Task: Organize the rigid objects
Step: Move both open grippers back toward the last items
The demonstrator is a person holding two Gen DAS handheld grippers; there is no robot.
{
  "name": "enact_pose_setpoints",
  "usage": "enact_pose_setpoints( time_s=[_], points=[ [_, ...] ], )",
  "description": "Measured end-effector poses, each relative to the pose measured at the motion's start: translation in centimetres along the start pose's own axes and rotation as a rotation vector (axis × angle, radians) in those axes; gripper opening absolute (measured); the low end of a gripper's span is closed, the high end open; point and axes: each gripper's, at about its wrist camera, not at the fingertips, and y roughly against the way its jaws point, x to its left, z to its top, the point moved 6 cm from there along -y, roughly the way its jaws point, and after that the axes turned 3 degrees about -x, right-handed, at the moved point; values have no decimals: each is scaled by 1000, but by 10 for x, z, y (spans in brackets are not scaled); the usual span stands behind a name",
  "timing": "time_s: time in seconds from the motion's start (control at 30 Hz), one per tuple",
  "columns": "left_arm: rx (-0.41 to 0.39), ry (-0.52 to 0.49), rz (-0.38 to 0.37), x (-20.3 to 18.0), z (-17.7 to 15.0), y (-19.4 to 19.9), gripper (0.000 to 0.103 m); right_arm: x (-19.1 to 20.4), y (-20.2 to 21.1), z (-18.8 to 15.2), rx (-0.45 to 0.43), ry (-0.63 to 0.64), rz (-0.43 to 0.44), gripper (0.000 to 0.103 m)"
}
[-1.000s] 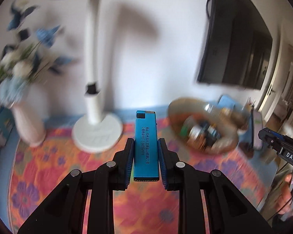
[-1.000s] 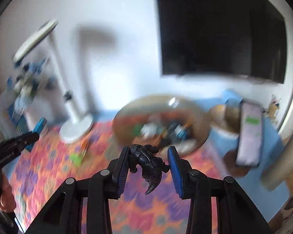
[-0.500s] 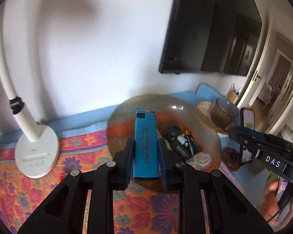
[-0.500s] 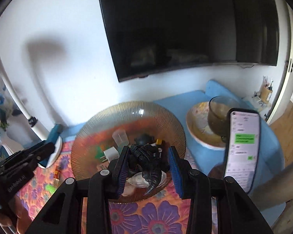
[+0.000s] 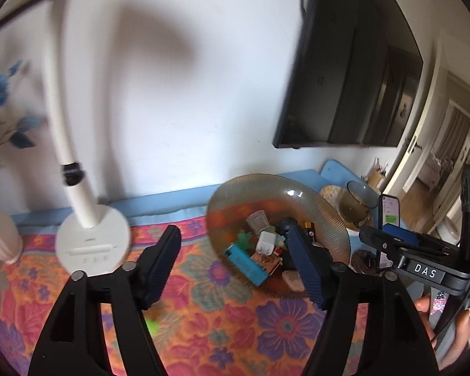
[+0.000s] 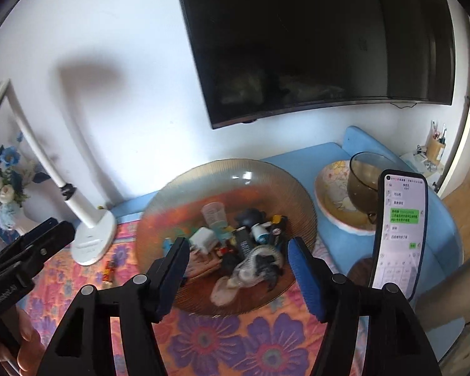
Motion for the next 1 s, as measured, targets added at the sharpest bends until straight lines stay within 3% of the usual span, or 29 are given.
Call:
enact_pose_setpoints(
  time_s=[0.17, 0.3, 0.37, 0.53, 0.7, 0.8, 0.87, 0.9, 1.0],
  points=[
    [-57, 3, 44, 23, -4, 53, 70, 33, 26, -7, -13, 33, 44, 64],
    [-103, 61, 85, 53, -16, 94, 81, 69, 46, -18, -25, 86, 90, 66],
    [-108, 92, 98, 69, -30, 107, 81, 84, 52, -29, -28, 112, 108, 74],
    [-50, 169, 197, 117, -93, 109, 88, 113, 41, -82, 12, 172, 137, 77],
    [68, 246, 322, 170, -175, 83, 88, 129, -4, -156, 120, 196, 157, 80],
    [93, 170, 384, 177, -202, 72, 88, 136, -21, -176, 135, 210, 154, 80],
    [172, 122, 398, 173, -214, 59, 88, 137, -27, -179, 134, 215, 150, 80],
    [155, 99, 365, 166, -212, 58, 88, 136, -31, -182, 134, 221, 139, 80],
    [131, -4, 392, 152, -213, 60, 90, 129, -46, -196, 161, 224, 107, 80]
  ],
)
